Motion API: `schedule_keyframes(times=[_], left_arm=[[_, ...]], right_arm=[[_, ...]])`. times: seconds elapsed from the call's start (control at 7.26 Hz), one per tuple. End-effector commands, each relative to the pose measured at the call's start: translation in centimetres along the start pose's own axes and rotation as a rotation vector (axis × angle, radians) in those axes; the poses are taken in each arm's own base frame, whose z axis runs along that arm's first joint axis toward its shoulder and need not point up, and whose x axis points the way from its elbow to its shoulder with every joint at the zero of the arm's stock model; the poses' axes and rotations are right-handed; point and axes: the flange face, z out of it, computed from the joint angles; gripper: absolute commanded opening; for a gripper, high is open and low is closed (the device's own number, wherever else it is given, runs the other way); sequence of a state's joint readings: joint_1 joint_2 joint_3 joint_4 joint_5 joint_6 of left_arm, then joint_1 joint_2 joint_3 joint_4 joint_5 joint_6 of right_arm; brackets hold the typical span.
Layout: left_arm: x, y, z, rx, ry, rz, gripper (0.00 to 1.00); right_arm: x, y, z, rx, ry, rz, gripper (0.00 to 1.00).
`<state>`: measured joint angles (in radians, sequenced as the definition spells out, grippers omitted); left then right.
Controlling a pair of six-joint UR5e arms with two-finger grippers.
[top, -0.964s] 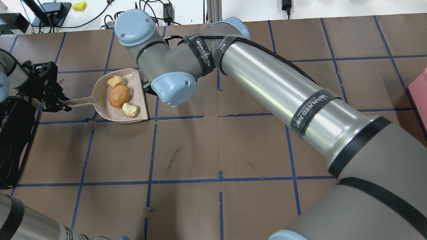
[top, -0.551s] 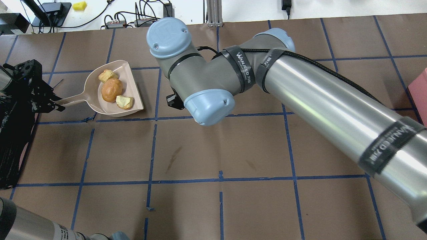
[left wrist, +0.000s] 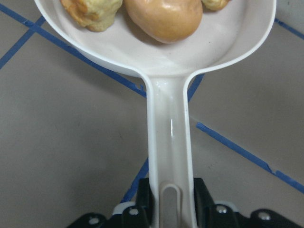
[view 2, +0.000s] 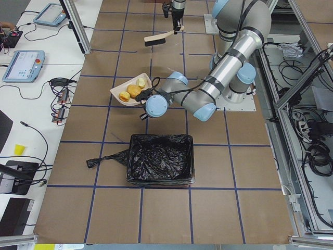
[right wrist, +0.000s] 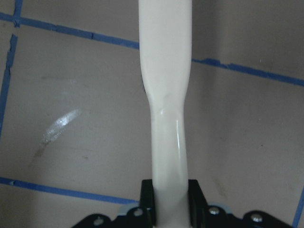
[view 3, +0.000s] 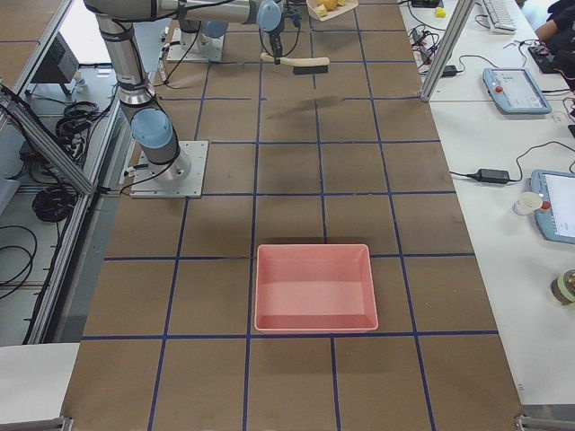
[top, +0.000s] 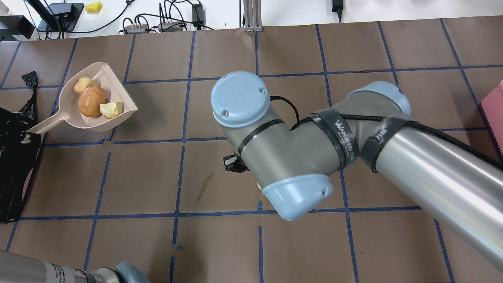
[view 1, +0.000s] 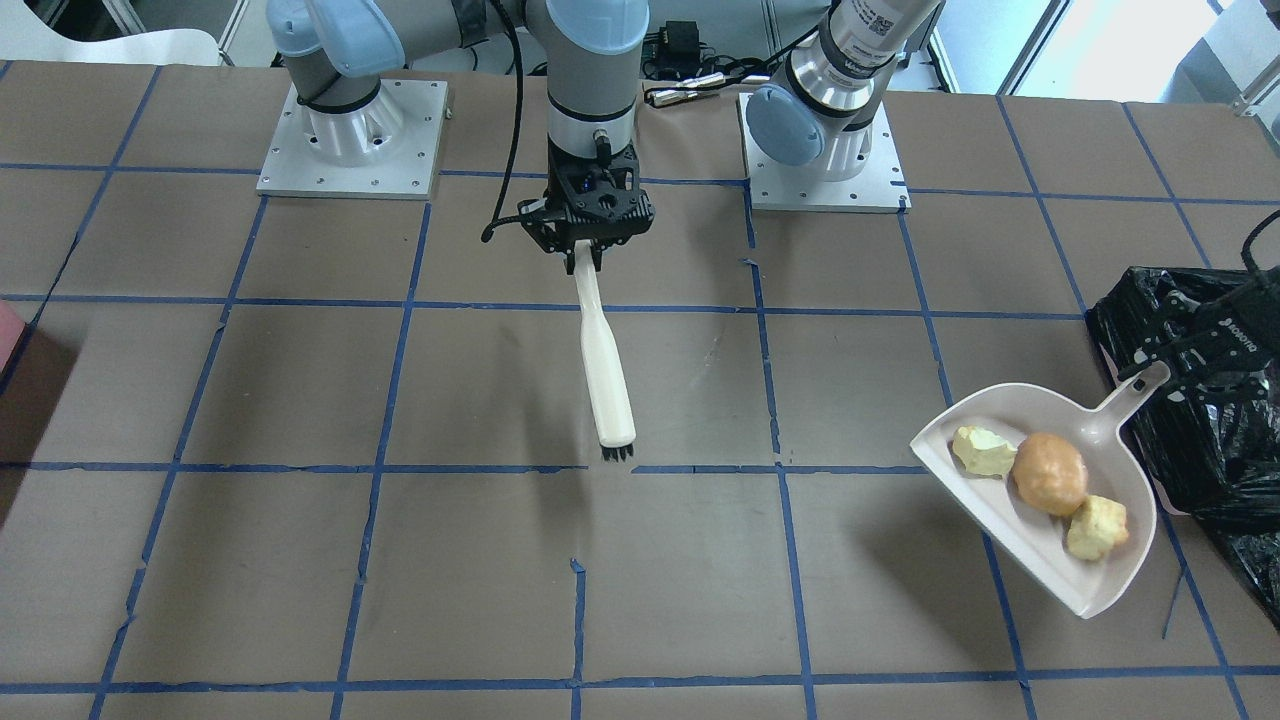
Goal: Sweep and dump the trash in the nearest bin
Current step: 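Carry the loaded dustpan over the trash bag while right arm withdraws brush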
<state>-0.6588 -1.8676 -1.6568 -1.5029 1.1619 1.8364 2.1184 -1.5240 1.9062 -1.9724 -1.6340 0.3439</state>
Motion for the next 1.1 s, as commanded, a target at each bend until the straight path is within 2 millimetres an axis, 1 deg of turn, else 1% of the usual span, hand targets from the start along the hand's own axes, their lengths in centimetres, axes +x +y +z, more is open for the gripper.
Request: schedule_keyframes(times=[0.0, 0.14, 0.28, 0.41, 0.55, 0.69, 0.83, 0.96], left_arm=[[2.2, 6.7, -6.2, 0.044, -0.057, -0.13, 0.01], [3.7, 9.0, -8.8, 0.045, -0.093, -0.145, 0.01], [5.4, 12.1, -11.6, 0.045, -0.14, -0.205, 0.01], [6.4, 15.0, -14.1, 0.018, -0.176, -0.239, 0.01], [7.1, 17.0, -16.3, -0.02, -0.198, -0.268, 0.01], [7.9, 18.8, -18.6, -0.089, -0.213, -0.292, 0.01], [8.2, 19.8, -20.5, -0.129, -0.24, -0.283, 0.01], [8.1, 20.1, -22.7, -0.208, -0.247, -0.268, 0.01]], right_arm=[[2.3, 8.1, 2.4, 0.003, -0.005, 0.055, 0.24], [2.3, 9.0, 1.9, 0.014, -0.01, 0.06, 0.24], [1.8, 9.6, 1.9, 0.007, -0.017, 0.081, 0.24], [1.3, 10.3, 2.5, -0.007, -0.023, 0.077, 0.23], [0.7, 11.2, 3.3, 0.003, -0.042, 0.086, 0.23], [0.2, 11.6, 4.2, 0.026, -0.055, 0.097, 0.23], [-0.1, 11.2, 4.7, 0.023, -0.063, 0.091, 0.24], [-0.6, 10.5, 6.0, 0.017, -0.081, 0.086, 0.24]])
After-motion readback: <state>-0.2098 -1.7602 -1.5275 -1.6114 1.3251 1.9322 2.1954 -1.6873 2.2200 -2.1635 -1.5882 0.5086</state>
